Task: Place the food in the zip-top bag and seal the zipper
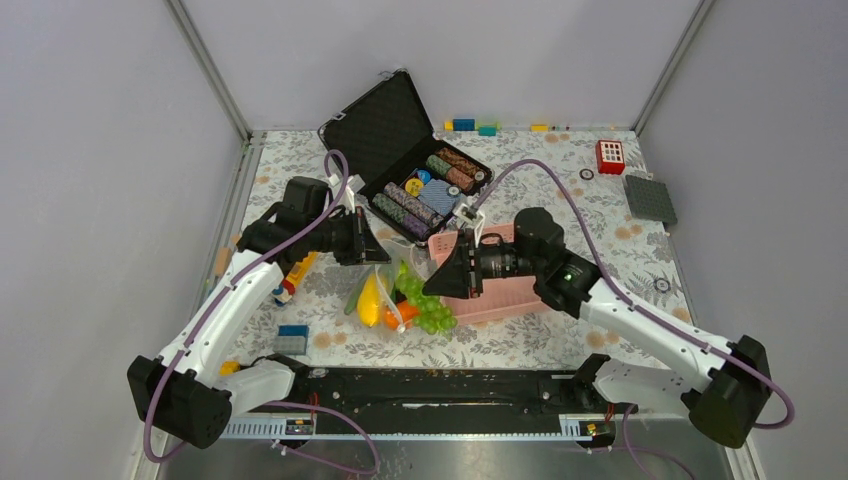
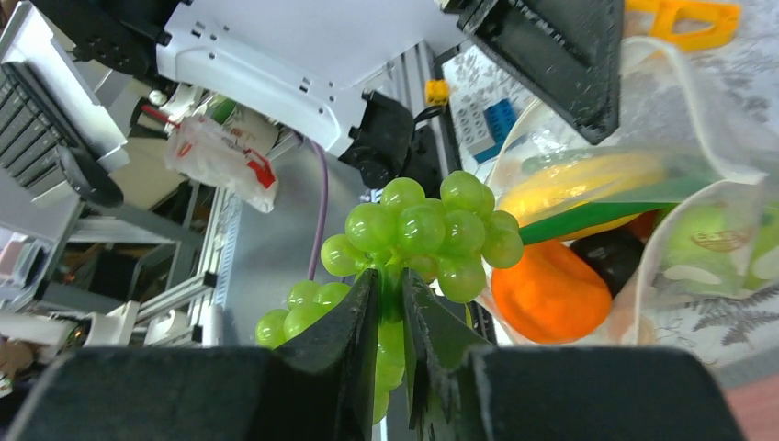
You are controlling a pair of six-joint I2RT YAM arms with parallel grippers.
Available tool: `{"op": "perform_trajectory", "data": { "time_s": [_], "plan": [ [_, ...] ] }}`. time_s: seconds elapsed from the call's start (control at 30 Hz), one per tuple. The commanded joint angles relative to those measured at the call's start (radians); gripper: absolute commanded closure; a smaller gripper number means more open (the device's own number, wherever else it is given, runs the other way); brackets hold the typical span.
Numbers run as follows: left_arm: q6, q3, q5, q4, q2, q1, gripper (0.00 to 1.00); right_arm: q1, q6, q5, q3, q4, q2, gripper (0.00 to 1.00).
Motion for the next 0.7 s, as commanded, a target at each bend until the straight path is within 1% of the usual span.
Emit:
{"op": "perform_trajectory", "data": {
  "time_s": [0.0, 0.13, 0.23, 0.43, 0.53, 0.67],
  "plan": [
    [0.023, 0.019, 0.047, 0.031, -0.024, 0.006, 1.00, 0.023, -0.007, -0.103, 0.055, 0.042, 0.058, 1.00],
    [0.030, 0.018, 0.057, 0.031, -0.028, 0.006, 1.00, 0.023, 0.015, -0.109, 0.076, 0.059, 0.131, 1.00],
    [0.035, 0.017, 0.066, 0.031, -0.033, 0.006, 1.00, 0.023, 0.020, -0.059, 0.108, 0.032, 0.199, 1.00],
    [0.043, 0.015, 0.084, 0.031, -0.041, 0.004, 1.00, 0.024, 0.002, 0.207, 0.210, -0.134, 0.280, 1.00],
    [0.050, 0.015, 0.110, 0.031, -0.036, 0.004, 1.00, 0.046, -0.009, 0.284, 0.217, -0.150, 0.302, 1.00],
    [0.052, 0.014, 0.124, 0.032, -0.029, 0.004, 1.00, 0.102, -0.030, 0.475, 0.226, -0.200, 0.321, 1.00]
  ]
}}
